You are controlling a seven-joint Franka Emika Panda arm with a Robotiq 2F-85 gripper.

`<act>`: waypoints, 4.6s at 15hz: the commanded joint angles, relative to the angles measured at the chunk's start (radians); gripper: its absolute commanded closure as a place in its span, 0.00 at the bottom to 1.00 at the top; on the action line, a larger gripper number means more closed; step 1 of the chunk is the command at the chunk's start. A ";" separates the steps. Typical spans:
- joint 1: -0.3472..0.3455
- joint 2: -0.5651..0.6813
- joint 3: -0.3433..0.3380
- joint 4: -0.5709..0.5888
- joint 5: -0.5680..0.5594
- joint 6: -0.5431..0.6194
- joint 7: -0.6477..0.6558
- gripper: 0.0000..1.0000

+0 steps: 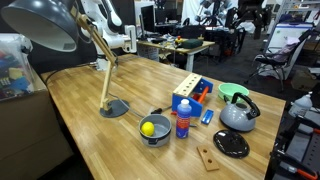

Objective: Move the mint-green bowl across the wooden object to the left

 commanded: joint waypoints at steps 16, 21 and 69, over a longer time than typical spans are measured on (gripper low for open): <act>0.028 0.262 -0.059 0.137 -0.082 0.087 0.037 0.00; 0.025 0.287 -0.084 0.113 -0.108 0.099 0.063 0.00; -0.054 0.830 -0.246 0.462 0.195 0.065 0.515 0.00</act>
